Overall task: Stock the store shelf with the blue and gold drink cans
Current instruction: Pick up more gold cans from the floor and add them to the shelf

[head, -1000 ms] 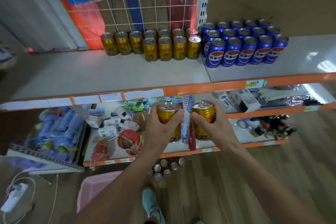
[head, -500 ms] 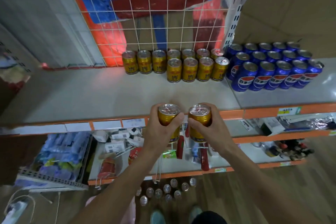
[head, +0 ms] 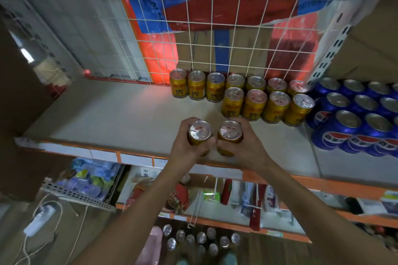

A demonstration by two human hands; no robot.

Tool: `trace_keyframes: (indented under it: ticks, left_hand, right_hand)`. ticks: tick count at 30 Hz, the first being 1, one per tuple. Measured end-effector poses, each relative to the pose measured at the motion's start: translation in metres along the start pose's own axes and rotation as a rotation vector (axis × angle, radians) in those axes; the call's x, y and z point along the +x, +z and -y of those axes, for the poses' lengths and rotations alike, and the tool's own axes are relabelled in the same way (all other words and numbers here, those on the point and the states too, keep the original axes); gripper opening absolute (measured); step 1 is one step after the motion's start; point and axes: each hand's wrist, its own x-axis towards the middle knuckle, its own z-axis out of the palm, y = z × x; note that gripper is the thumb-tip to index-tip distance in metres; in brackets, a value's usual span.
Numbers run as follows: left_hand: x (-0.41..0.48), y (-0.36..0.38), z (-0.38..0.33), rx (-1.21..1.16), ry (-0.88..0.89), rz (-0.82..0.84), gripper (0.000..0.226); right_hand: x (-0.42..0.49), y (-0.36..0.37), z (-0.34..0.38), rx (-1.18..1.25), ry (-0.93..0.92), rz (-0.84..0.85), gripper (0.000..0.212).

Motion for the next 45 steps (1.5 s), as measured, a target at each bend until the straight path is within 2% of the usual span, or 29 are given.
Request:
trace_keyframes:
  ticks: [8, 11, 13, 16, 19, 24, 31, 33, 36, 41, 45]
  left_hand:
    - [0.024, -0.009, 0.016, 0.056, -0.028, 0.046, 0.061]
    - [0.028, -0.020, 0.026, 0.034, -0.048, 0.176, 0.080]
    - [0.029, -0.028, 0.031, 0.045, -0.022, 0.235, 0.095]
    - [0.032, -0.037, 0.036, 0.151, 0.091, 0.277, 0.098]
    - [0.035, -0.043, 0.032, 0.312, 0.177, 0.336, 0.090]
    - [0.039, -0.049, 0.028, 0.438, 0.217, 0.400, 0.086]
    - [0.042, -0.053, 0.032, 0.496, 0.262, 0.383, 0.086]
    - [0.043, -0.053, 0.032, 0.510, 0.271, 0.374, 0.087]
    - [0.044, -0.054, 0.033, 0.537, 0.298, 0.388, 0.088]
    - [0.044, -0.054, 0.037, 0.574, 0.330, 0.366, 0.089]
    - [0.044, -0.052, 0.038, 0.602, 0.348, 0.304, 0.088]
  right_hand:
    - [0.023, -0.003, -0.011, 0.014, 0.004, 0.121, 0.071]
    - [0.018, -0.012, -0.011, -0.153, -0.090, 0.155, 0.095]
    - [0.012, -0.021, -0.005, -0.304, -0.185, 0.174, 0.102]
    - [0.011, -0.031, -0.002, -0.538, -0.337, 0.140, 0.092]
    - [0.011, -0.027, -0.005, -0.676, -0.379, 0.097, 0.077]
    - [0.006, -0.015, -0.003, -0.693, -0.371, 0.009, 0.069]
    - [0.004, 0.008, 0.001, -0.776, -0.395, -0.142, 0.063]
    - [0.003, 0.011, 0.003, -0.778, -0.355, -0.132, 0.069]
    - [-0.001, 0.004, 0.001, -0.797, -0.392, -0.040, 0.078]
    - [-0.001, 0.007, 0.001, -0.878, -0.401, -0.094, 0.067]
    - [0.003, 0.015, 0.002, -0.848, -0.362, -0.158, 0.060]
